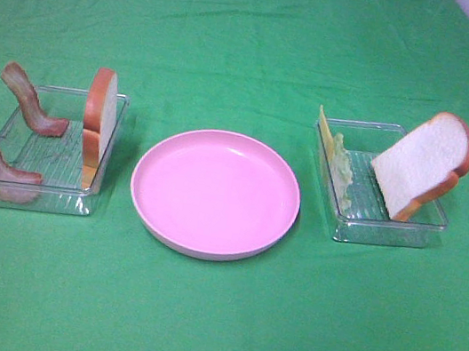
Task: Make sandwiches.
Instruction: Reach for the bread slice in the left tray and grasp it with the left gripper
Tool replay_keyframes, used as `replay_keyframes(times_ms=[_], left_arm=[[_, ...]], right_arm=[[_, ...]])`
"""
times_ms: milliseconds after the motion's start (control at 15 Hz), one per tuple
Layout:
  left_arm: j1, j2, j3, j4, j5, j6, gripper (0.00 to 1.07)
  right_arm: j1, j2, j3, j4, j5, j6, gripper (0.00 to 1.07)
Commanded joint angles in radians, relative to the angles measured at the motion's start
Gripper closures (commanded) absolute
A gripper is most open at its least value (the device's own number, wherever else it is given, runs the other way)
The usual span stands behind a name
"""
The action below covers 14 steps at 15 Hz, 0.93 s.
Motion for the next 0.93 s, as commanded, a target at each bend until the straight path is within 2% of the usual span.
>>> replay_keyframes(times_ms=[67, 933], left_arm=[[0.001, -0.022, 0.002, -0.006, -0.009, -0.005, 0.3], [0.001, -0.022, 0.002, -0.006, -0.009, -0.005, 0.3]], right_arm=[[-0.006, -0.015, 0.003, 0.0, -0.008, -0.005, 0.54], [-0.006, -0.015, 0.003, 0.0, -0.008, -0.005, 0.54]])
